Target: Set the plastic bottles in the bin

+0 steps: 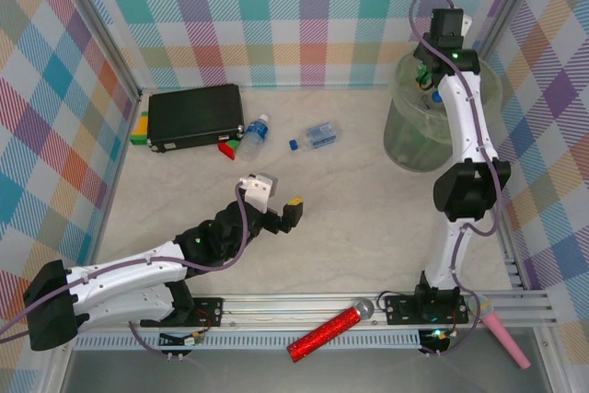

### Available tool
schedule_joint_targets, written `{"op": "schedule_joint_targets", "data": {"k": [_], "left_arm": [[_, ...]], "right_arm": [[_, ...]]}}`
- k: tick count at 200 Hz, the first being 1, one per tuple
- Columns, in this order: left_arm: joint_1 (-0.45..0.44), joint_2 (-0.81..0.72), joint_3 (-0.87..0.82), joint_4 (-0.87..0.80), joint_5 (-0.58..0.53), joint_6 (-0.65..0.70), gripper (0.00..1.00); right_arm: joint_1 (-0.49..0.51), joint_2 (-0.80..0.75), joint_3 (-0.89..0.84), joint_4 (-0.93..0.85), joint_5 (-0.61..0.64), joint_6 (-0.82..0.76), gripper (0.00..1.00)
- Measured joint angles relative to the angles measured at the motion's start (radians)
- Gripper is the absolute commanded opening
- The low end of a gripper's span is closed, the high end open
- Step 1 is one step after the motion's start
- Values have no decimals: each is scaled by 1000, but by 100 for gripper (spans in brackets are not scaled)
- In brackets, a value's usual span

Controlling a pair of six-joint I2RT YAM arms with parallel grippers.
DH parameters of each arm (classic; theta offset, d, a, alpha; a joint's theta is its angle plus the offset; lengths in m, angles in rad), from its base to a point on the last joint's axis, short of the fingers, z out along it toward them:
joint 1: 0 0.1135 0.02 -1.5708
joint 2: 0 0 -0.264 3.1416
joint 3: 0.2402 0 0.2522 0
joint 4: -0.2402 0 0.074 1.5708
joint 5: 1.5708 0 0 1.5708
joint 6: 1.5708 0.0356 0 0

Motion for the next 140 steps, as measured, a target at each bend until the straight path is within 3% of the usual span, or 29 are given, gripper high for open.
{"op": "schedule_joint_targets", "data": {"k": [30,78,140], "left_arm": [[0,11,0,0,11,0,100],[0,17,0,0,18,0,99],[0,17,0,0,18,0,100]], "right_arm": [[18,-61,-17,-19,-30,-5,54],[49,-203,-243,0,-72,-12,54],[36,-195,-328,-22,-155,1,57]]}}
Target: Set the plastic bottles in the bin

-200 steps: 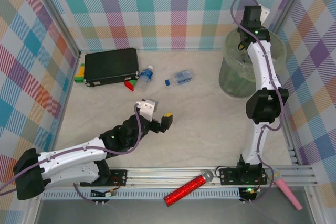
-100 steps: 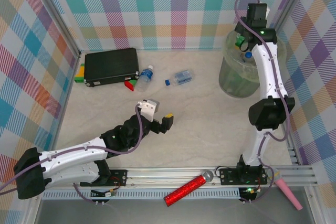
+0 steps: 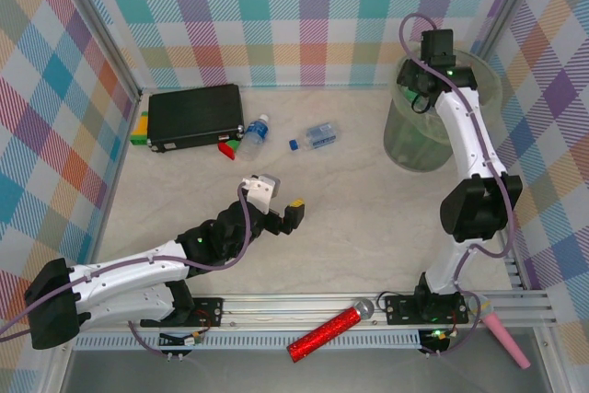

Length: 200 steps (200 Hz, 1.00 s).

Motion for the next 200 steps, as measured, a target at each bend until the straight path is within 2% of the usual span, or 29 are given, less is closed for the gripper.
{"op": "schedule_joint_targets", "data": {"k": [75,143,200], "left_arm": [[0,0,0,0,0,0,100],[0,0,0,0,9,-1,100],[0,0,0,0,18,-4,100]], "right_arm": [[-23,0,2,-18,-52,11,58],[-33,-50,87,-107,-63,-4,59],[-51,-134,-3,-98,-74,-5,60]]}}
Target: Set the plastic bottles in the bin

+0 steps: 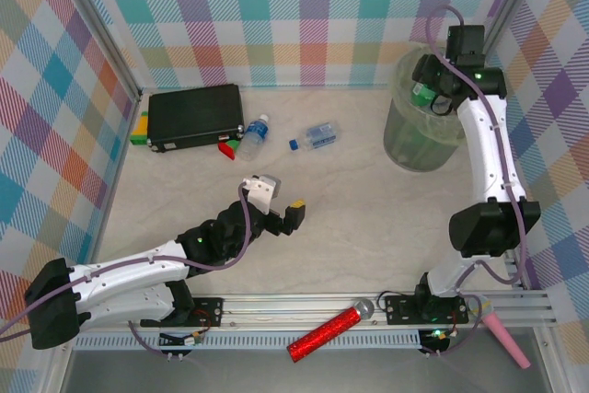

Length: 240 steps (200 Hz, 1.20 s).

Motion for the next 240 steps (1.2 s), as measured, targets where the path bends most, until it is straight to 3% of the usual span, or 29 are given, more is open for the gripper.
{"op": "schedule_joint_targets", "data": {"k": [29,55,127,146,159,209,240], "left_arm": [[0,0,0,0,0,0,100],[0,0,0,0,0,0,100],[0,0,0,0,0,0,100],[0,0,0,0,1,0,100],[0,0,0,0,3,0,100],[0,0,0,0,7,0,100],[0,0,0,0,7,0,100]], "right_arm": [[-15,28,-57,5,-7,0,62],[-27,68,-55,-3,-47,1,72],[-27,113,97,-76,-87,-28,82],[-29,113,148,-82,-81,-38,76],[-35,113,179,-89,-80,-44,66],[-64,112,193,-116,-75,-39,42],[-66,80,68,-83,-101,-28,40]]}}
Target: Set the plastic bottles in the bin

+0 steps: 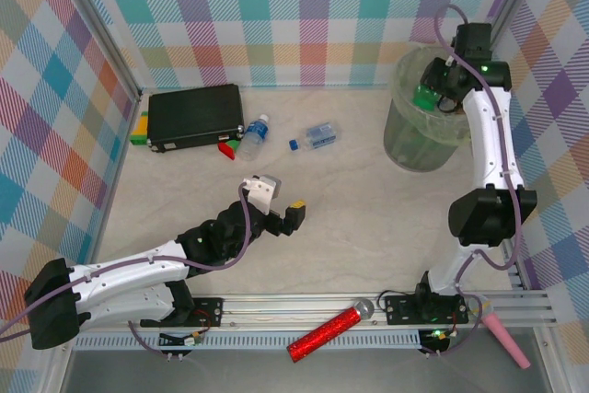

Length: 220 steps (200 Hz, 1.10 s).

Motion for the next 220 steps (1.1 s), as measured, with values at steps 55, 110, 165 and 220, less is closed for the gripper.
{"op": "schedule_joint_targets", "data": {"k": [55,110,165,220], "left_arm": [[0,11,0,0,0,0,100],[0,23,0,0,0,0,100],[0,41,0,0,-3,0,99],[9,104,0,18,-30,4,100]], "right_arm": [[1,-37,-142,67,-7,2,44],[1,-35,-66,8,-6,2,61],[7,-134,-24,16,-39,12,83],[110,-395,-316,121,-105,29,99]]}}
